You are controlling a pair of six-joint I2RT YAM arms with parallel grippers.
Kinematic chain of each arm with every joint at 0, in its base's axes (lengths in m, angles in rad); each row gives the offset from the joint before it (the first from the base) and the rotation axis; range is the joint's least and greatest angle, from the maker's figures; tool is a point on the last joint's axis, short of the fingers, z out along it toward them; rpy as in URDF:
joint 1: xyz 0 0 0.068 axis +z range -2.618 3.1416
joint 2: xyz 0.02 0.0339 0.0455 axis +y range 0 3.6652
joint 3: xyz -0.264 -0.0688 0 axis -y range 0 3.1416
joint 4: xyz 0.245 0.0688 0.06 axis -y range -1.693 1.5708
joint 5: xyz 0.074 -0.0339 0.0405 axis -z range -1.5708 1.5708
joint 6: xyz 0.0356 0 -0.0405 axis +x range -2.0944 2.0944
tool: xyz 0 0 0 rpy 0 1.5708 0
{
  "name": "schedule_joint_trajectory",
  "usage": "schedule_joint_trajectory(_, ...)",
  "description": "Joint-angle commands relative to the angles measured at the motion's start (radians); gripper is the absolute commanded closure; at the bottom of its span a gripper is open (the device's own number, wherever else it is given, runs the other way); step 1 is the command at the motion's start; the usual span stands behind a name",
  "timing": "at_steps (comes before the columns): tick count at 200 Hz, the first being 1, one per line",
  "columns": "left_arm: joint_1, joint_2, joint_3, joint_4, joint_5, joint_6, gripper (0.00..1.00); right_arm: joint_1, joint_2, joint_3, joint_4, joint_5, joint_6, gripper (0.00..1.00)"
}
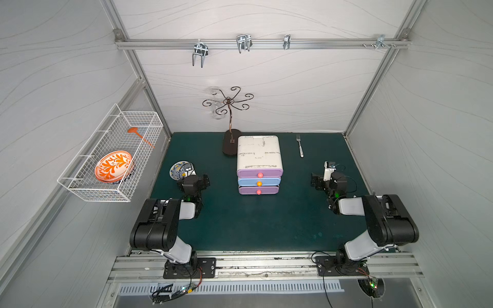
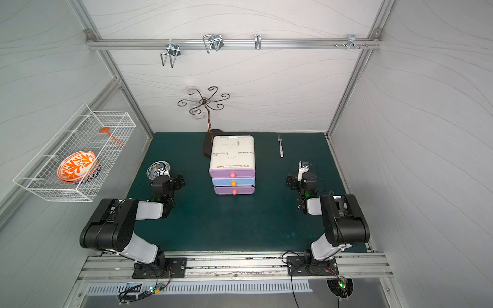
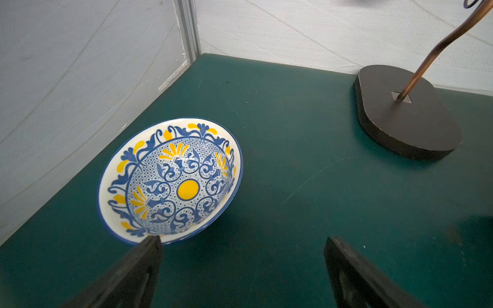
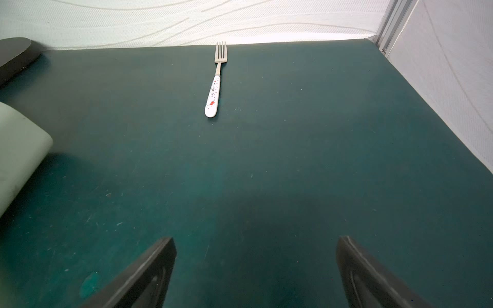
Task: Take the cookies out of the drawer
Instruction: Open the drawer in the storage box.
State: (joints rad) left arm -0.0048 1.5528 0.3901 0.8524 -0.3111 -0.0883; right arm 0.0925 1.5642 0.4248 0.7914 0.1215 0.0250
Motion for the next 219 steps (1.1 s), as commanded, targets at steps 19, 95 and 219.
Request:
schedule_joint_trajectory(19, 0.003, -0.004, 0.007, 0.027, -0.011, 0.001, 0.00, 0.004, 0.000, 0.012, 0.000, -0.003, -0.005, 0.01)
schedule_joint_trajectory(95, -0.003, -0.042, 0.023, 0.001, -0.007, 0.024, 0.00, 0.009, -0.025, 0.002, 0.025, 0.053, -0.001, 0.01)
schedule_joint_trajectory(219, -0.373, -0.283, 1.237, -1.802, 0.463, -0.270, 0.01, 0.311, -0.587, 0.634, -1.107, -0.735, 1.111, 0.04)
